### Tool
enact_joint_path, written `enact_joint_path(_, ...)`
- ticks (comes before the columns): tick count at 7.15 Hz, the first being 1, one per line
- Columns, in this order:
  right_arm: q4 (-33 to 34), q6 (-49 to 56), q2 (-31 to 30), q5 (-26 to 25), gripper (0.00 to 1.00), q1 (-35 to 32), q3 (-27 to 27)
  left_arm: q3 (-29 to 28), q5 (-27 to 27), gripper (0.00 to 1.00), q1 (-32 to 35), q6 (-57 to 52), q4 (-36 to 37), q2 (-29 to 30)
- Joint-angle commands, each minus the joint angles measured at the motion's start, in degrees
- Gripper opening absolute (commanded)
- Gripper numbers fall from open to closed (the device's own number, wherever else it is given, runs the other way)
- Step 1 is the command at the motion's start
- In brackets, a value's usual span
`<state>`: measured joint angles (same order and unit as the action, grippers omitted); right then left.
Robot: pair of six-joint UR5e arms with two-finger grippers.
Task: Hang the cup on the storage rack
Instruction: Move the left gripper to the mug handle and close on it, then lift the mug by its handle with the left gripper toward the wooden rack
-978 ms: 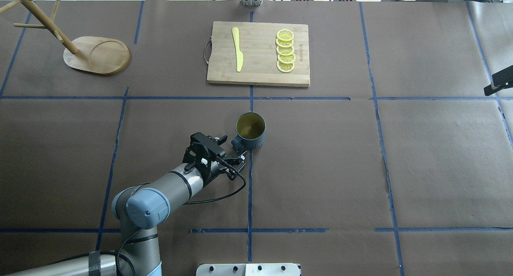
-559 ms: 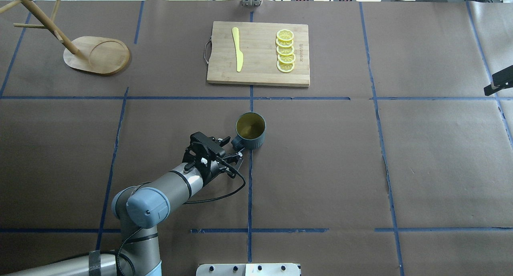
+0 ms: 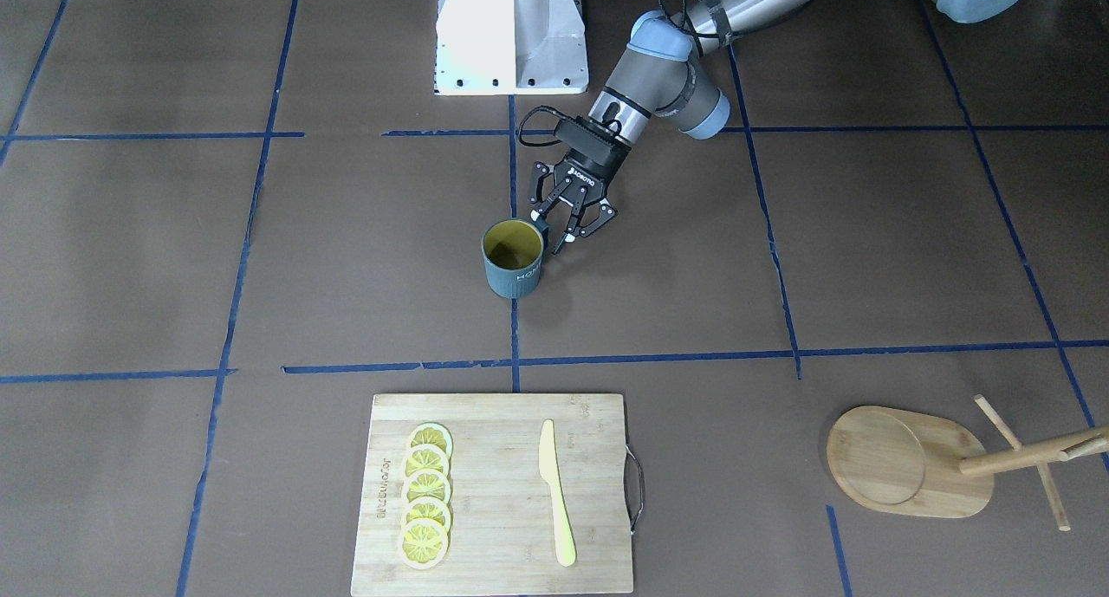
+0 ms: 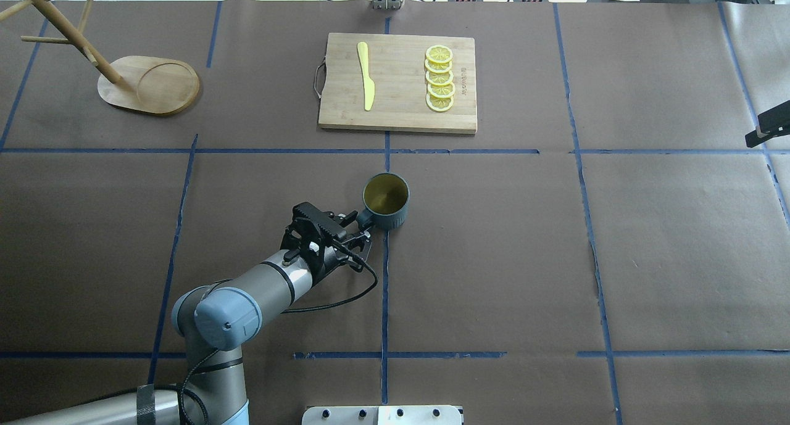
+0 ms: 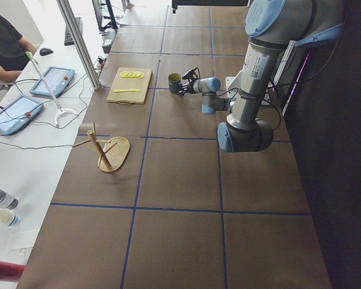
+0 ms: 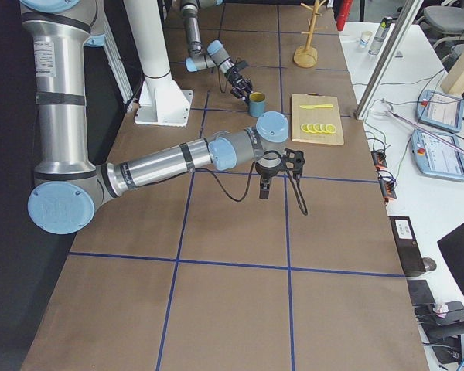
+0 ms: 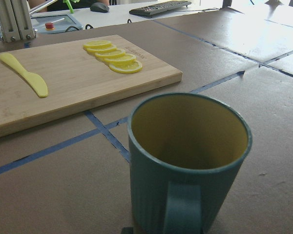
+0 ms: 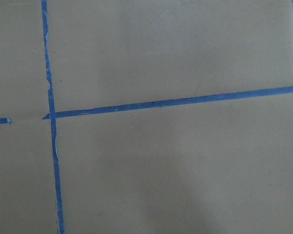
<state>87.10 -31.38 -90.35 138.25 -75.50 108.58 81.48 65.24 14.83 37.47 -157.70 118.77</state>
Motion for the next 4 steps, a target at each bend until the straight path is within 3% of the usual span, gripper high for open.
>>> enact_joint_path(1, 0.0, 0.0, 0.0, 0.0, 1.0, 0.0, -0.04, 0.09, -0.02, 0.15, 0.11, 0.06, -0.06, 0.58)
enact_joint_path(4, 0.0, 0.0, 0.0, 0.0, 1.0, 0.0, -0.04, 3.93, 0.41, 0.0, 3.08, 0.41, -0.24, 0.94)
